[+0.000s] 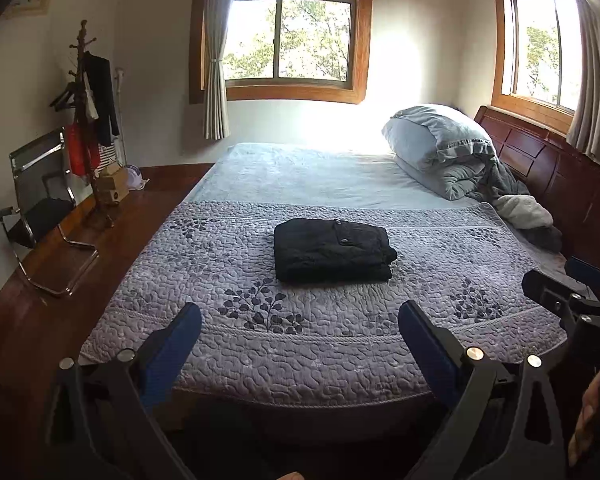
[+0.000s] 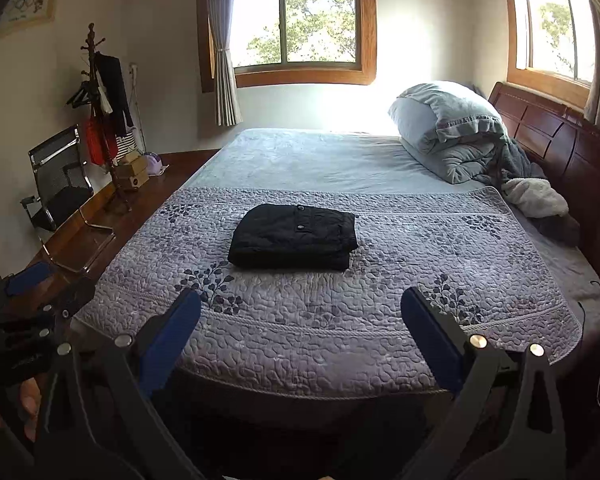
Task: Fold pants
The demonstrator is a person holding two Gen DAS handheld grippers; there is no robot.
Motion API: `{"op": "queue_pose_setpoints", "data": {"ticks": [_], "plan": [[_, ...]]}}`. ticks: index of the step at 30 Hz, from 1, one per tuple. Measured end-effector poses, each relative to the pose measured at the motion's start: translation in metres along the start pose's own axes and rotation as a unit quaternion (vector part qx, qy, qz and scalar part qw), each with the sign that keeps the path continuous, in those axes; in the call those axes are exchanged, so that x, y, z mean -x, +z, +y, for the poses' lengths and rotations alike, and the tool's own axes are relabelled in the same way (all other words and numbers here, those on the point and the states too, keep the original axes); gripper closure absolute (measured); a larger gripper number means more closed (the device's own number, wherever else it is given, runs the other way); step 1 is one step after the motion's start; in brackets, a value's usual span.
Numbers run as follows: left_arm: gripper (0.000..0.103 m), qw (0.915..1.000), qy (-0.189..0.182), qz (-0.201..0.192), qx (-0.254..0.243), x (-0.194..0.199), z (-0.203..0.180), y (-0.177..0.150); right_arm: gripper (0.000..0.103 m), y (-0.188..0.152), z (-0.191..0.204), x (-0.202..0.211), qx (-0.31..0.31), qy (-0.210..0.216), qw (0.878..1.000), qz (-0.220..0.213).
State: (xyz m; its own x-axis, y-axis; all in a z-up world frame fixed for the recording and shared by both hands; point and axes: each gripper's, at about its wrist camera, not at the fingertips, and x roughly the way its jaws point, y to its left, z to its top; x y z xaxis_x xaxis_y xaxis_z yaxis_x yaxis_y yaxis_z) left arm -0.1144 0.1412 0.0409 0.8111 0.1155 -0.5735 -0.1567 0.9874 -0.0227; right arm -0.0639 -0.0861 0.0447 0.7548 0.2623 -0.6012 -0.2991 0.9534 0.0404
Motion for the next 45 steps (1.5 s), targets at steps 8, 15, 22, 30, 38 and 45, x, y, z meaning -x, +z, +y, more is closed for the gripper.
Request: {"op": "queue_pose_setpoints", "data": {"ticks": [8,15,22,30,38,45], "plan": [[0.004,0.9996,-0.014,0.015,0.019,0.004,0.0,-0.013,0.003,-0.008,0.004,0.009,-0.005,0.008,1.0,0.001],[0.004,0.9997,0.015,0.018,0.012,0.0,-0.007,-0.01,0.003,-0.003,0.007,0.005,0.003,0.011,1.0,-0.002],[0.004,0.9984,-0.024,0.036,0.036,-0.016,-0.003,-0.004,0.003,0.001,0.004,-0.01,0.004,0.014,1.0,0.011],[0.004,0.9991,0.012,0.036,0.02,-0.021,-0.007,0.0,0.003,0.002,0.002,-0.024,0.006,0.022,1.0,0.022],[0.004,0.999,-0.003,0.038,0.024,-0.022,-0.012,0.006,0.003,0.003,0.002,-0.025,0.003,0.026,0.999,0.021],[0.004,0.9987,-0.017,0.042,0.025,-0.024,-0.015,0.007,0.003,0.001,-0.001,-0.024,-0.001,0.022,1.0,0.019]]}}
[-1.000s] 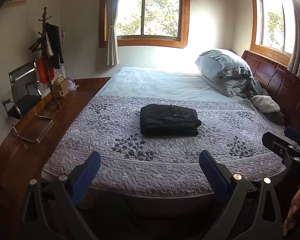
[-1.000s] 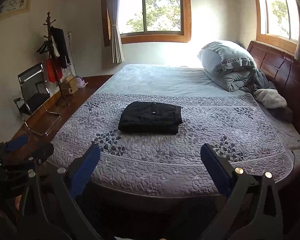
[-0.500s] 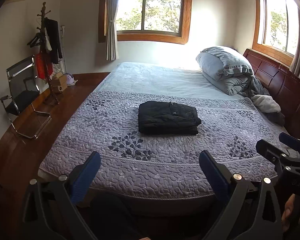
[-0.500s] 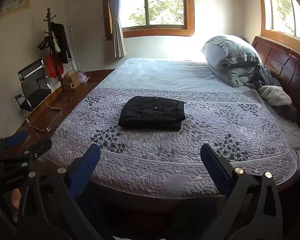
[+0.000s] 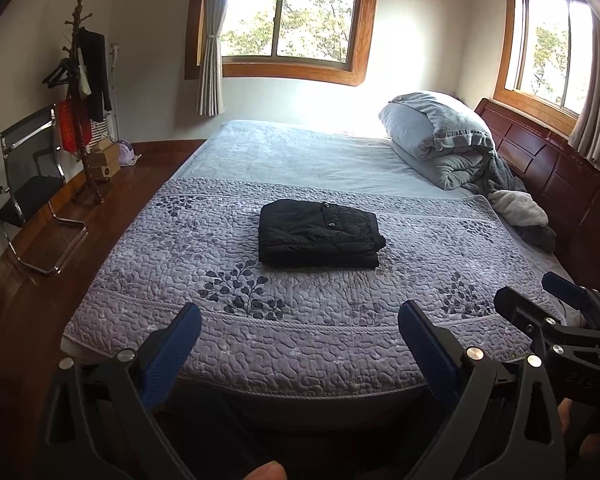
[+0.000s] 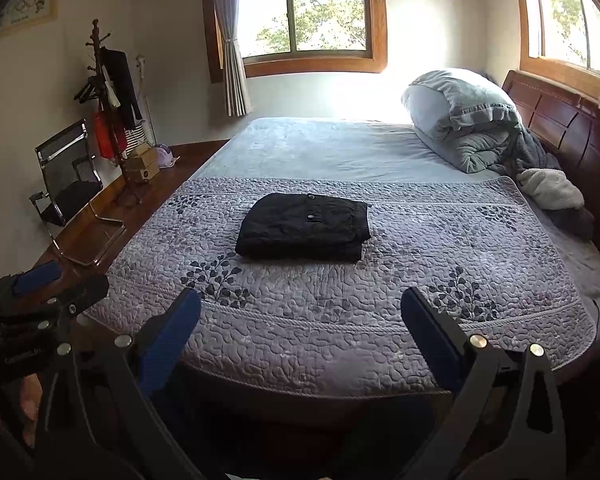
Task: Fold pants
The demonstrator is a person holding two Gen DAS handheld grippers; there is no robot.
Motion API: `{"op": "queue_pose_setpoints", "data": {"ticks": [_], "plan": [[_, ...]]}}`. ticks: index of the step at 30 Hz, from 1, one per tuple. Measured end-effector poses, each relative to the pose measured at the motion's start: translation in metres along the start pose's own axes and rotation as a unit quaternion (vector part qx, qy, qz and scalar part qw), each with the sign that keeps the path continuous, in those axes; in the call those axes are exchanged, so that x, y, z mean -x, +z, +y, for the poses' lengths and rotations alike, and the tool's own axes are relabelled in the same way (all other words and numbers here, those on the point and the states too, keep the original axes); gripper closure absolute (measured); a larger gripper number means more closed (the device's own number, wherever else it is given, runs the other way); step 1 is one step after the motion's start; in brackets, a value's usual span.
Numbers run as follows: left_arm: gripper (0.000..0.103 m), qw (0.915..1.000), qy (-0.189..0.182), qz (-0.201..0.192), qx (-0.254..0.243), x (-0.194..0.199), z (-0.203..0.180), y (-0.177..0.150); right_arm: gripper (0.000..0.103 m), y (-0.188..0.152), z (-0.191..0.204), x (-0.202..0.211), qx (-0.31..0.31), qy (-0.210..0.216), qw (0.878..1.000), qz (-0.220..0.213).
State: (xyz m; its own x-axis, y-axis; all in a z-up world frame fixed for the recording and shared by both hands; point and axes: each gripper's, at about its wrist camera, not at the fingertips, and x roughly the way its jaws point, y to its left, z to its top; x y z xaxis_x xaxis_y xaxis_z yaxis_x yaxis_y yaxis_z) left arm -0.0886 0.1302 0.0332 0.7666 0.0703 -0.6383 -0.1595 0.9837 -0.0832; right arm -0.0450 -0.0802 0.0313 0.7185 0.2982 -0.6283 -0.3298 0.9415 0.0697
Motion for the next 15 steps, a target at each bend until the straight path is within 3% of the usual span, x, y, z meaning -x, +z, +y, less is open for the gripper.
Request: {"op": "queue_pose_setpoints", "data": {"ticks": [15], "plan": [[0.004,0.9998,0.017,0.009,0.005,-0.0061,0.0004,0.0002,0.003,0.0014,0.0023,-0.008,0.003,0.001,1.0,0.006]]}}
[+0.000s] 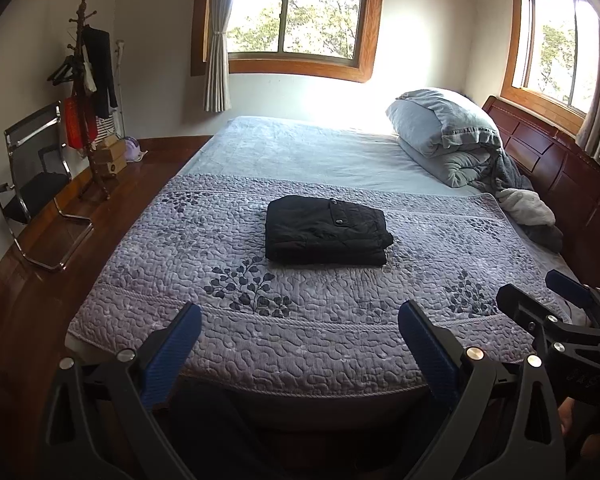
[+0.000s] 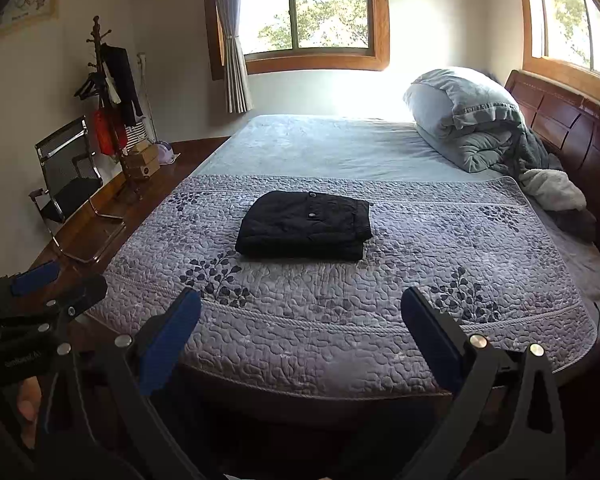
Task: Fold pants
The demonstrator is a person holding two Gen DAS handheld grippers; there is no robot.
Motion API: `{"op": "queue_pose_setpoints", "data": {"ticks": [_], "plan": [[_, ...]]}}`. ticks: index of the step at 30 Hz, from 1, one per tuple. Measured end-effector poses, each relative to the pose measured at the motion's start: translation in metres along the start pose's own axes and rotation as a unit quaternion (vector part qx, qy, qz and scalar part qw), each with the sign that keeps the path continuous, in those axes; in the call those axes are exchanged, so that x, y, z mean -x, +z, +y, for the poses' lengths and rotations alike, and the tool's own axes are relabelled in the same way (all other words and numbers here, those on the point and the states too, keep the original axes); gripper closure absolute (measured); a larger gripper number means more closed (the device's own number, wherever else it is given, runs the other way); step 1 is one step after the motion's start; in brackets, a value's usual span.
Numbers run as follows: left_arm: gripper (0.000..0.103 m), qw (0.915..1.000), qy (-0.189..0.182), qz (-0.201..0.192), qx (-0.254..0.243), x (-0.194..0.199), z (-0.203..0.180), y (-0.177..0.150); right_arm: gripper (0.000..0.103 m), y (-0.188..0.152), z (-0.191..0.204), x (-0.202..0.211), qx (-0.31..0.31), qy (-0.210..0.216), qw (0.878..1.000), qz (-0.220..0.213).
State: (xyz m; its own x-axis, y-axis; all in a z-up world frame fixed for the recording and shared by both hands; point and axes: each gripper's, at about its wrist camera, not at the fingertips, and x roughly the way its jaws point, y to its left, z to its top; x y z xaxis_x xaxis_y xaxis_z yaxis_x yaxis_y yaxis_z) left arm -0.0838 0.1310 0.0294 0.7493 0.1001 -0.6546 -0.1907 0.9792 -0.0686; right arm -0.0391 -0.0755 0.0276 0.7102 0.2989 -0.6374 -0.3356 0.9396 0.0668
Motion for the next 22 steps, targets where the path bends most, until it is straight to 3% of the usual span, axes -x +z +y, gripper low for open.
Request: {"op": "queue_pose_setpoints", "data": {"ticks": [6,13,22], "plan": [[0.004,0.9996,0.026,-0.013,0.005,0.0002,0.0001,-0.0006,0.003,0.0007,0.0014,-0.0038,-0.001,-0.001,1.0,0.003],[0.004,0.9999,0.003,-0.008,-0.006,-0.0023,-0.0031,0.0012,0.003,0.0026,-0.002,-0.0064,-0.005,-0.004,1.0,0.004],[0.004,0.9998,0.014,-0.009,-0.008,0.0014,-0.0018,0.0,0.003,0.0022,-0.0034,-0.0059,-0.005,-0.004,1.0,0.003]]}}
